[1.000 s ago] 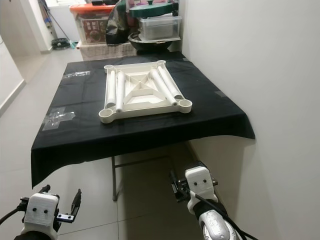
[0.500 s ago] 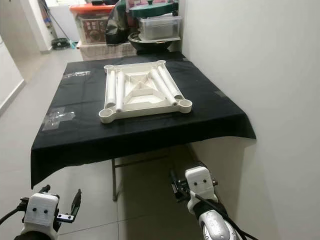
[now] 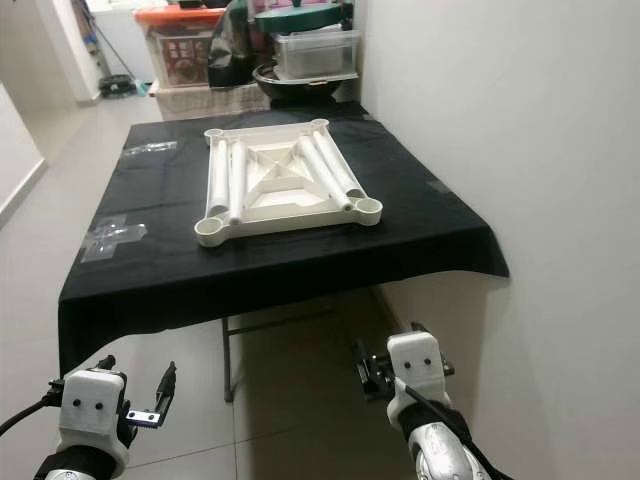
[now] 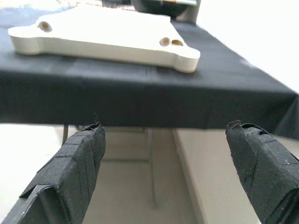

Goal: Building children table

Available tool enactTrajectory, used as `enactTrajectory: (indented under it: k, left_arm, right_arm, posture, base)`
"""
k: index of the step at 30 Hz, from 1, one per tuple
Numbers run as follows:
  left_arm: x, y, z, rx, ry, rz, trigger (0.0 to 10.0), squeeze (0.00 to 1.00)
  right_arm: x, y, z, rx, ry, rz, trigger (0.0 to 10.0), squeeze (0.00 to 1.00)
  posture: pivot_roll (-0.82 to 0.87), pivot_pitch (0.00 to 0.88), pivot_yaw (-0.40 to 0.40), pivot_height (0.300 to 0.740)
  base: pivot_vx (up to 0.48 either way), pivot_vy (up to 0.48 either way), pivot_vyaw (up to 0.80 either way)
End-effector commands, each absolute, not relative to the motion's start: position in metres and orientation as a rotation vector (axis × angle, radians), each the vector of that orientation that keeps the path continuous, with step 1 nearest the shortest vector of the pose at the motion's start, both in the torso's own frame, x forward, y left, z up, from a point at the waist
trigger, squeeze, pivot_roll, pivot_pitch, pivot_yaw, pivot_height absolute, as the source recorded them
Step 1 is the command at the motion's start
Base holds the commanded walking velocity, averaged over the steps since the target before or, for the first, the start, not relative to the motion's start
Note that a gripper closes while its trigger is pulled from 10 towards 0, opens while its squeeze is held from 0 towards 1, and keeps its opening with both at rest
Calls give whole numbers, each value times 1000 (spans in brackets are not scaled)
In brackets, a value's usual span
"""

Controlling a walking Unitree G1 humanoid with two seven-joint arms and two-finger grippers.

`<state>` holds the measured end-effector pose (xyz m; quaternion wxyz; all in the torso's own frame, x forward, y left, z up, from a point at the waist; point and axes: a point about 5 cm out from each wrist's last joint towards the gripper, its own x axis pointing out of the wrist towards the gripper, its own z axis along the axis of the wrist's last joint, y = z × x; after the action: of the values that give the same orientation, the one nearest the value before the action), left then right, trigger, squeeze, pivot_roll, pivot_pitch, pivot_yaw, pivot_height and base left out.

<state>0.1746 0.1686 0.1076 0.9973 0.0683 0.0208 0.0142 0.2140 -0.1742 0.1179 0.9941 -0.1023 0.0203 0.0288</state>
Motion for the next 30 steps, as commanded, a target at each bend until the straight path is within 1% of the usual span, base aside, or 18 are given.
enactTrajectory:
  k: [1,4,7,9,16,25,30]
  left_arm:
    - [176,173,110,147,32,53,10000,0]
    - [183,179,119,196,-29,114,10000,0]
    - [185,181,124,180,-55,111,10000,0]
    - [186,180,128,133,-62,110,10000,0]
    - [192,176,131,127,-84,110,10000,0]
    - [196,176,133,125,-97,107,10000,0]
    - [200,175,135,130,-108,93,10000,0]
  right_arm:
    - [220,-169,131,-229,-46,53,10000,0]
    - [234,-160,142,-210,-109,73,10000,0]
    - [240,-154,149,-194,-141,90,10000,0]
    - [247,-151,153,-189,-157,102,10000,0]
    - [266,-142,160,-164,-173,147,10000,0]
    - [279,-138,158,-145,-140,170,10000,0]
    - [292,-130,161,-101,-114,238,10000,0]
  posture:
    - [-86,0,3,740]
    - [-73,0,-3,740]
    - [-69,0,-6,740]
    - [-59,0,-10,740]
    - [-41,0,-13,740]
    - [-33,0,-10,740]
    - [-30,0,3,740]
  base:
    - [0,0,0]
    - [0,0,0]
    - [0,0,0]
    - [277,0,0]
    - [374,0,0]
    - [377,0,0]
    - [376,0,0]
